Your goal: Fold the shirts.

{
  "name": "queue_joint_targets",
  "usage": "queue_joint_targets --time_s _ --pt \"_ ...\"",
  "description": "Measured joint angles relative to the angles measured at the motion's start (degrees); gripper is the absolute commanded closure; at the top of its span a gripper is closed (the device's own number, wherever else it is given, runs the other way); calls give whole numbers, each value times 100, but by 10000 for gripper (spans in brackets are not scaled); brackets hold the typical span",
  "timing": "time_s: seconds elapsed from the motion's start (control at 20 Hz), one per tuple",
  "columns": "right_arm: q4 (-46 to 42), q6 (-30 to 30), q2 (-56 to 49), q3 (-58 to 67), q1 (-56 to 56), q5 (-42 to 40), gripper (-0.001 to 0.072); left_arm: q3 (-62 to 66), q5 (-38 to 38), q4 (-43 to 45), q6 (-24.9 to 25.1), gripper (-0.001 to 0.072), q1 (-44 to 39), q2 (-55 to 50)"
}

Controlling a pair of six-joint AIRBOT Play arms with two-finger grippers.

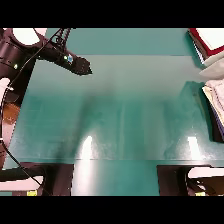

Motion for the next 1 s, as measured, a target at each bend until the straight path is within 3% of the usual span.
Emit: queue_joint_targets --time_s 0.2,0.55,0.9,0.95,1.0 --pt "37 -225 439 -190 -264 57 697 0 9 -2 0 683 0 0" --pt "-511 -205 992 -507 -925 1161 696 0 4 0 2 683 0 0" --pt "-1823 11 2249 -2830 -1816 1617 680 0 -37 -2 33 683 0 0" --pt "-2026 48 2433 -3200 -1965 1641 523 0 -37 -2 35 683 0 0" --pt "-2218 81 2605 -3571 -2131 1683 318 0 -39 0 37 683 0 0"
